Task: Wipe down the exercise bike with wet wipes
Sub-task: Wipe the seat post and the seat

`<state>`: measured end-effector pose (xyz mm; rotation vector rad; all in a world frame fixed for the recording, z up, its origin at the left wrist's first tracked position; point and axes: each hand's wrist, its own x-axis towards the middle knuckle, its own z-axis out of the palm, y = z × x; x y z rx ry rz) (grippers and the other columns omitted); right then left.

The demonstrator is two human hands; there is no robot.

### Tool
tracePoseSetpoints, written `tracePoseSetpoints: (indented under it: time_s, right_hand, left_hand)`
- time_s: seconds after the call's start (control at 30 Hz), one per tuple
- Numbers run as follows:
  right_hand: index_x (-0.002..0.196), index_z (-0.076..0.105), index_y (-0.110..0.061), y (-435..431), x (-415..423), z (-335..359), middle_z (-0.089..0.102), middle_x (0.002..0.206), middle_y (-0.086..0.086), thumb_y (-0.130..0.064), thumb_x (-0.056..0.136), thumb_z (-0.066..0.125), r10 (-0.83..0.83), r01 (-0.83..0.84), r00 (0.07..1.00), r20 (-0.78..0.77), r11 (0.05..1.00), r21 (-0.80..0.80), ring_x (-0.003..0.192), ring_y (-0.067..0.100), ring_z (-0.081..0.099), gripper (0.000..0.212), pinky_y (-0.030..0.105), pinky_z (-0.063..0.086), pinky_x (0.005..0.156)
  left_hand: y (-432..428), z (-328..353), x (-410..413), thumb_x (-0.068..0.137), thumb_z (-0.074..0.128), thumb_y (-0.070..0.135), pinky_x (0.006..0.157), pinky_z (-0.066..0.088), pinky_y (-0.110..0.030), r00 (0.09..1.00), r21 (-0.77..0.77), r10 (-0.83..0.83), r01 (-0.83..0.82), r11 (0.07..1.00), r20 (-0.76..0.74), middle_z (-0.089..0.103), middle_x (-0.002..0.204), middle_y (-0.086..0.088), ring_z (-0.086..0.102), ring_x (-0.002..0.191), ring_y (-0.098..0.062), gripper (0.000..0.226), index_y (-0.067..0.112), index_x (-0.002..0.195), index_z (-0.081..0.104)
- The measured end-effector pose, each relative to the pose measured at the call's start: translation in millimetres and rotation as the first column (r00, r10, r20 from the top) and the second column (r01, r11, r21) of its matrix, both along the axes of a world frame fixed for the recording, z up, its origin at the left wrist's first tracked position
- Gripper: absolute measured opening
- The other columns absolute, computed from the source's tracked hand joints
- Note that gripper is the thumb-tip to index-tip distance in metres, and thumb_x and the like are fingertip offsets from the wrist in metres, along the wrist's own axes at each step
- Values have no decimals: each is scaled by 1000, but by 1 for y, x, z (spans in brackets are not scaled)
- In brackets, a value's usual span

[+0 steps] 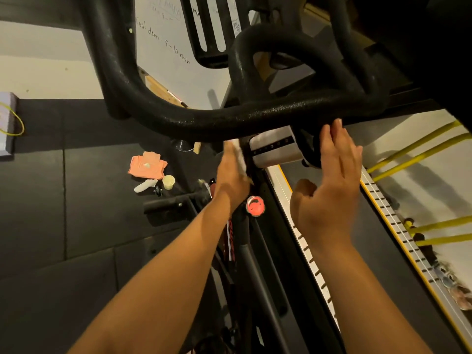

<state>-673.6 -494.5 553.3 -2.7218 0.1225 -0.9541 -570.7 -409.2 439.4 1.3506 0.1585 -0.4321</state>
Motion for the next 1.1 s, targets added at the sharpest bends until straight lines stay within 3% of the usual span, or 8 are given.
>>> tracePoseSetpoints:
  time_s: [0.1, 0.2, 0.33, 0.57, 0.73, 0.87, 1.0, 1.1]
  right_hand:
    - [149, 28, -6, 3, -10, -11, 24, 157, 11, 9, 71, 54, -11, 10, 1000, 29, 999, 32, 149, 30, 13, 84, 35, 19, 122]
    - [149, 21, 3, 13, -26, -26, 13, 158, 22, 6, 72, 52, 23, -30, 998, 51, 990, 141, 151, 29, 5, 83, 27, 19, 121]
    - [145, 17, 15, 18, -34, -31, 8, 154, 36, 21, 68, 56, 50, -63, 997, 63, 970, 236, 147, -1, -2, 86, -5, 17, 101]
    - [154, 11, -15, 12, -50, -50, 15, 162, 5, 8, 77, 49, 19, -21, 1000, 9, 880, 474, 149, 13, 16, 89, 42, 25, 120]
    - [143, 35, -35, 19, -65, -90, 40, 148, -14, 2, 89, 51, -4, 81, 993, -114, 730, 679, 136, -1, 38, 68, 22, 36, 110]
    - [106, 63, -38, 27, -56, -127, 71, 105, -4, -10, 93, 61, 103, 345, 901, -422, 418, 840, 101, 5, 67, 30, 29, 56, 91]
    - [114, 65, -20, 46, -33, -154, 72, 108, 4, -33, 93, 62, 272, 502, 839, -472, -50, 863, 104, 18, 68, 25, 35, 56, 87]
    - [113, 68, -19, 53, -18, -158, 74, 104, 3, -36, 92, 63, 298, 492, 846, -443, -111, 864, 97, 18, 71, 28, 36, 57, 86]
  left_hand:
    - [6, -18, -6, 93, 42, -9, 93, 37, -18, 996, 260, -72, 54, 964, 61, 44, 143, -7, 45, 129, -21, 76, 24, 156, 16]
    - [-1, -10, -26, 96, 46, -7, 100, 29, -8, 999, 83, -35, 32, 996, 33, 41, 148, -1, 37, 134, -11, 60, 17, 151, 35]
    - [4, -13, -58, 102, 49, 10, 116, 26, -30, 983, -195, -114, 85, 977, -145, 44, 149, -15, 36, 140, -28, 34, 7, 136, 53]
    - [52, -75, -9, 92, 29, -19, 101, 47, -36, 758, -220, 412, -575, 788, -506, 54, 140, -15, 58, 119, -24, 55, 0, 140, 47]
    - [32, -58, 7, 93, 33, -16, 77, 57, -29, 774, -273, 384, -564, 779, -504, 63, 104, -13, 64, 87, -22, 41, -3, 122, 58]
    - [27, -50, -28, 93, 37, -14, 57, 56, -25, 895, -144, 230, -303, 942, -382, 69, 88, -7, 68, 74, -18, 37, 9, 104, 64]
    - [46, -57, -59, 88, 36, -13, 76, 58, -37, 898, -229, 173, -283, 932, -405, 74, 99, -15, 71, 93, -30, 40, 5, 104, 69]
    - [60, -58, -81, 83, 36, -15, 82, 57, -39, 921, -213, 140, -229, 950, -364, 73, 109, -11, 70, 102, -28, 48, 7, 111, 68]
